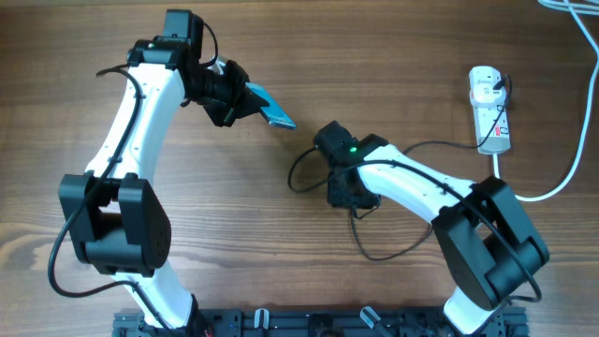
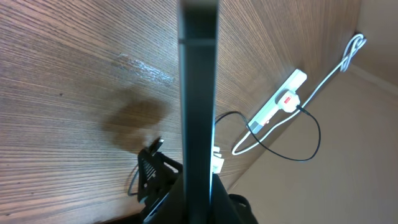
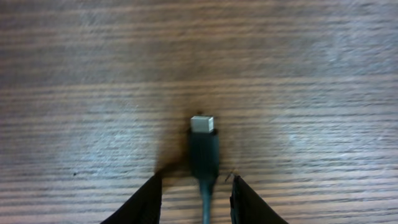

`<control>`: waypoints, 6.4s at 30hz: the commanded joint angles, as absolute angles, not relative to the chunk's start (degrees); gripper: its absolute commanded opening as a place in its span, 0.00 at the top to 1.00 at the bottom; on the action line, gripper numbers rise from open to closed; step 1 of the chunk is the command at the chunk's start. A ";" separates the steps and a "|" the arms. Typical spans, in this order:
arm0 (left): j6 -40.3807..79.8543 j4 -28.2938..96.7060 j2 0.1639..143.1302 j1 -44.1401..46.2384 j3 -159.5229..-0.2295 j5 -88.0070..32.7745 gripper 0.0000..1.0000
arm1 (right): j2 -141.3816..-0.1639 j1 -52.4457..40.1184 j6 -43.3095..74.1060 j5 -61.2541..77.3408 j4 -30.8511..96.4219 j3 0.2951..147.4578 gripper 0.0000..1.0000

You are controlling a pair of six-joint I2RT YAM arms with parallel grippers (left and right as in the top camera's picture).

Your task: Plug charger to phone and switch on socket

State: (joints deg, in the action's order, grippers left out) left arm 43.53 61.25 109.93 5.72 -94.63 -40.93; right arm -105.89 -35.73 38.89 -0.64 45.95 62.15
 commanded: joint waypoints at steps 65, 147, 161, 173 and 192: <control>25.63 38.79 92.58 20.53 -95.26 -49.19 0.96 | -66.46 -34.87 29.91 16.25 52.51 68.62 0.96; 18.20 40.69 92.58 22.98 -95.26 -51.44 0.96 | -65.34 -34.83 29.93 9.89 51.27 73.95 0.95; 18.20 40.34 92.58 22.28 -95.26 -52.05 0.96 | -65.34 -34.83 29.98 9.61 50.61 73.95 0.96; 18.22 40.93 92.58 22.22 -95.26 -53.32 0.96 | -65.34 -34.83 29.95 9.47 50.15 73.95 0.95; 17.08 40.97 92.58 22.22 -95.26 -55.94 0.96 | -65.34 -34.83 30.26 9.67 49.69 74.43 0.96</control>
State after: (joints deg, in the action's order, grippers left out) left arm 19.46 41.12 93.89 22.48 -94.61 -53.06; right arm -66.50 -34.92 29.74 10.07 50.41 72.29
